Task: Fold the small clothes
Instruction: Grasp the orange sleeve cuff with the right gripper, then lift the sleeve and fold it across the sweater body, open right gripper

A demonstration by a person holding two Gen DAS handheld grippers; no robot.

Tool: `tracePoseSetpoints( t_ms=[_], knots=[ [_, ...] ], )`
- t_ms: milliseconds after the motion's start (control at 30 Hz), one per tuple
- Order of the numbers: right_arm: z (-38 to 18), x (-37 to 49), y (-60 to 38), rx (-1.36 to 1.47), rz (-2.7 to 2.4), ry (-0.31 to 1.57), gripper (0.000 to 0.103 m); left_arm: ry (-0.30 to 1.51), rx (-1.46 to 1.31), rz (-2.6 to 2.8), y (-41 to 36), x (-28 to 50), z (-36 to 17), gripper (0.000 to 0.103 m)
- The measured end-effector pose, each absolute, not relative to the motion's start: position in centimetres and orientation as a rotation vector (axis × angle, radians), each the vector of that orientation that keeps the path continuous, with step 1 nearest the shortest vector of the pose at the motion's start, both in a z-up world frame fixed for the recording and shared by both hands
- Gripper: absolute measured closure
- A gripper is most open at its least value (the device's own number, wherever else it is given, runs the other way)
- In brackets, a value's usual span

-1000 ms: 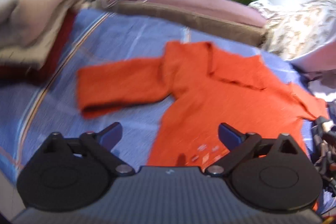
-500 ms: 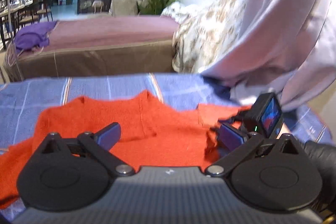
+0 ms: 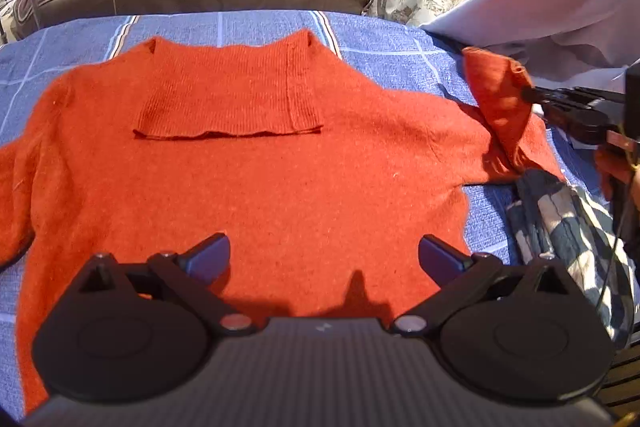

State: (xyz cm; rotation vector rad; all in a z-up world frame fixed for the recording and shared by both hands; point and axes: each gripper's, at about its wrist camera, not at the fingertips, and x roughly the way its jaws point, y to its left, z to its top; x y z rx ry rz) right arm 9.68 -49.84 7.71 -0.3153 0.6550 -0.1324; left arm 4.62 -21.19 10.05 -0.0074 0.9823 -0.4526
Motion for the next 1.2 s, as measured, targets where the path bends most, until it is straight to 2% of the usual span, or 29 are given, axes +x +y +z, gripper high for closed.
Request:
tracePoseSetpoints(
  t_ms=[233,467,633,700,900,1200],
  knots=[
    [13.5,4.9,-61.4,-0.296,-0.449,0.546,0.099,0.981,0.12,-0.528,-27.7,7.5,8.7,0.0],
    [16.2,-0.1,-66.7,-0.248,-0.584,0.496,0.1,0.934,0.174,-0.461,-32.0,11.5,7.5,0.0],
    [18.0,-2.8,-68.7,0.068,-0.509,0.458,0.1,0.918,0.204,-0.391,-34.2,14.8,6.7,0.001],
    [18.2,-3.1,-67.3,0.094,-0.442,0.449,0.1,0.971,0.19,-0.423,-35.2,15.2,6.0,0.004],
    [17.9,-1.0,-61.4,0.258,-0.215,0.408,0.1,1.016,0.013,-0.466,-33.0,11.8,6.1,0.005],
    [16.6,9.6,-43.8,0.378,0.191,0.402,0.099,0.949,-0.121,-0.235,-16.3,7.3,9.0,0.002]
  ],
)
